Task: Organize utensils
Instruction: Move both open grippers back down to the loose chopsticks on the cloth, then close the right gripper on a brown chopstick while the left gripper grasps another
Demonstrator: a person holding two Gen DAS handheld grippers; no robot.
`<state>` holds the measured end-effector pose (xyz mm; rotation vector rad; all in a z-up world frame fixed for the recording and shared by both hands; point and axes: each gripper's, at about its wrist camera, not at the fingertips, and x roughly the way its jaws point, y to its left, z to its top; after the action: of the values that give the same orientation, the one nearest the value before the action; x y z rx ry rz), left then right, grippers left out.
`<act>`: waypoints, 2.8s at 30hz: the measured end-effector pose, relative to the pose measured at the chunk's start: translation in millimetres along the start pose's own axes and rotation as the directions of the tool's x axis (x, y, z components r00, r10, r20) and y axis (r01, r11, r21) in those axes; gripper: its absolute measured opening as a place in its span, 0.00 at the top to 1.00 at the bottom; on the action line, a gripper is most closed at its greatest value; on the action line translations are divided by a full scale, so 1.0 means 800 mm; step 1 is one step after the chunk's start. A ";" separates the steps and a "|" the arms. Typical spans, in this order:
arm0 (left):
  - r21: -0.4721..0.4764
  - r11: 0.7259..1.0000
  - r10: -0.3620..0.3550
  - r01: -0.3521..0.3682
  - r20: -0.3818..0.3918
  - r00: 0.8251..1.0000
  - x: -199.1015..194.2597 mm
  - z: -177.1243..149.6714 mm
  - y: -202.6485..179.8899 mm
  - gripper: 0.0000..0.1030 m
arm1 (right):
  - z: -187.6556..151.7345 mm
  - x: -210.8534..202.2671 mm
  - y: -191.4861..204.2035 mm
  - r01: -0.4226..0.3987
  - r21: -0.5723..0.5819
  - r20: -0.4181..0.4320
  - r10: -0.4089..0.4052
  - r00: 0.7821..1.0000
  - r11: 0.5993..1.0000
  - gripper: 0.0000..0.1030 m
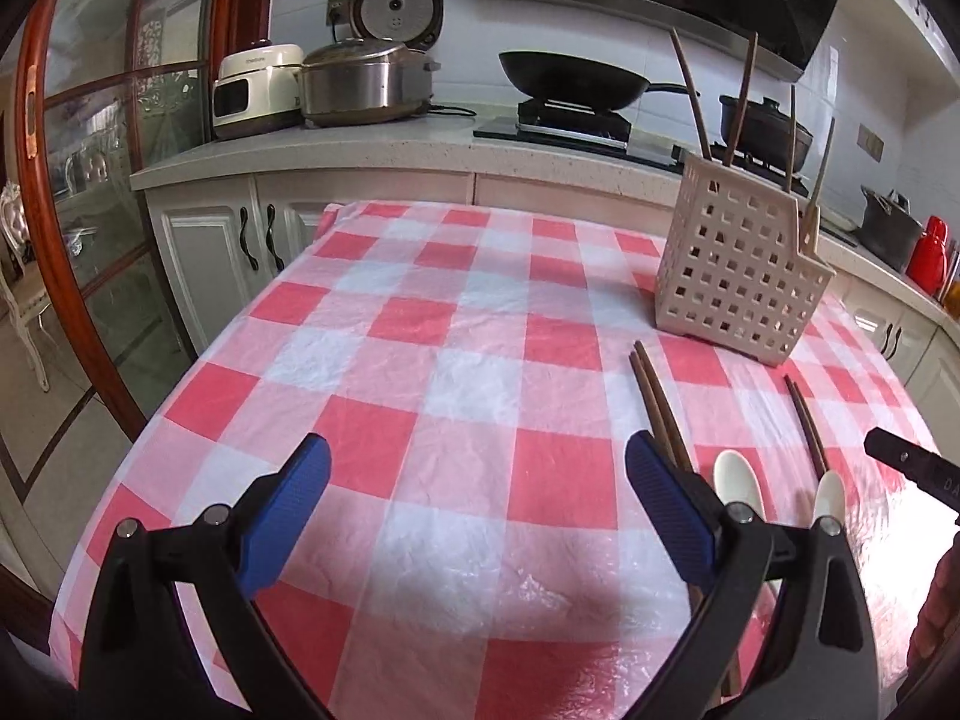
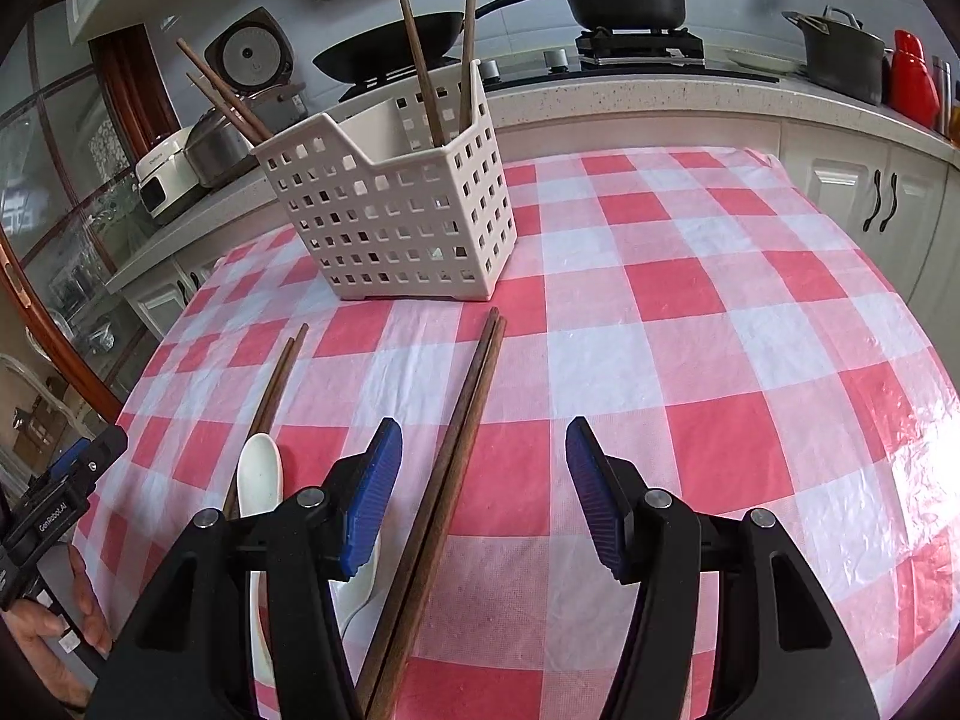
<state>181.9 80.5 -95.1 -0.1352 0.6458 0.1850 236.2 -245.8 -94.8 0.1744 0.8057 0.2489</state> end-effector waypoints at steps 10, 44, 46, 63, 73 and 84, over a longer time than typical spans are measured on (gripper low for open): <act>0.018 1.000 0.005 -0.005 -0.007 1.000 0.005 -0.004 -0.001 0.07 | -0.004 0.010 0.007 0.007 -0.013 -0.029 -0.007 1.000 1.000 0.46; -0.043 0.999 -0.007 0.005 -0.047 0.999 0.022 -0.020 0.035 0.07 | 0.004 0.051 0.009 0.083 0.001 -0.098 -0.083 0.992 0.997 0.69; -0.051 0.999 -0.006 0.004 -0.049 0.999 0.023 -0.021 0.039 0.07 | 0.004 0.053 0.016 0.113 -0.032 -0.096 -0.116 0.989 0.993 0.70; -0.004 1.000 -0.029 0.029 -0.070 0.997 0.018 -0.023 0.020 0.08 | 0.011 0.069 0.023 0.159 -0.128 -0.101 -0.173 0.980 0.979 0.93; 0.081 0.989 -0.107 0.120 -0.144 0.984 0.038 -0.020 -0.033 0.45 | 0.001 0.051 0.001 0.116 -0.094 -0.100 -0.125 0.987 0.989 0.94; 0.073 0.983 -0.149 0.167 -0.209 0.967 0.080 -0.001 -0.071 0.64 | 0.000 0.048 -0.010 0.063 -0.060 -0.096 -0.068 0.993 0.996 0.94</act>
<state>243.7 32.9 -130.4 -0.1188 0.8418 -0.0129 263.1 -242.3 -122.8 0.0825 0.8996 0.2194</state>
